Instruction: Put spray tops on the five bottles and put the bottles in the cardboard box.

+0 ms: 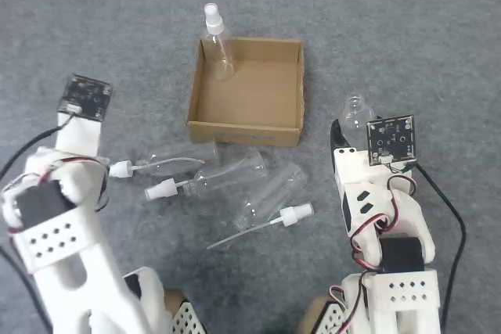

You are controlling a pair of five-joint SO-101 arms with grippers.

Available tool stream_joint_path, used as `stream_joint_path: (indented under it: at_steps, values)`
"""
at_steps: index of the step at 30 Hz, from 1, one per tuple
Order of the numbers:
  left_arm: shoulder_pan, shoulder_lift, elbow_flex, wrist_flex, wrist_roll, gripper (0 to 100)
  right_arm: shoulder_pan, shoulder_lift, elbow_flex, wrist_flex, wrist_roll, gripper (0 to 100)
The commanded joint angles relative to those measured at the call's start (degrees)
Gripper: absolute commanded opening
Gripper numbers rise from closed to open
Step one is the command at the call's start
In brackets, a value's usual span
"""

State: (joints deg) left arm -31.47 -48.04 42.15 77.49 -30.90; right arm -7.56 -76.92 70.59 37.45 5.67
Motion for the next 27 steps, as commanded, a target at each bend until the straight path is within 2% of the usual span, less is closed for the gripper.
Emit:
stream_joint_path:
  at_steps: [1,9,13,21,27]
  values:
    - [2.0,-5.1,-2.9,-1.1,10.3,1,-0.6,-1.2,0.7,-1.5,0.9,5.5]
    - [3.9,-10.4,-2.9,-2.1,19.6,1,-0.6,-1.2,0.7,-1.5,0.9,5.4]
    - [3.7,-15.1,-0.5,-7.6,23.3,1,-0.6,-1.2,0.7,-1.5,0.9,5.4]
    - [3.7,-30.3,13.8,-21.1,30.5,1,-0.6,-1.2,0.6,-1.5,0.9,5.4]
    - [4.0,-39.6,19.1,-22.7,33.7,1,-0.6,-1.2,0.6,-1.5,0.9,5.4]
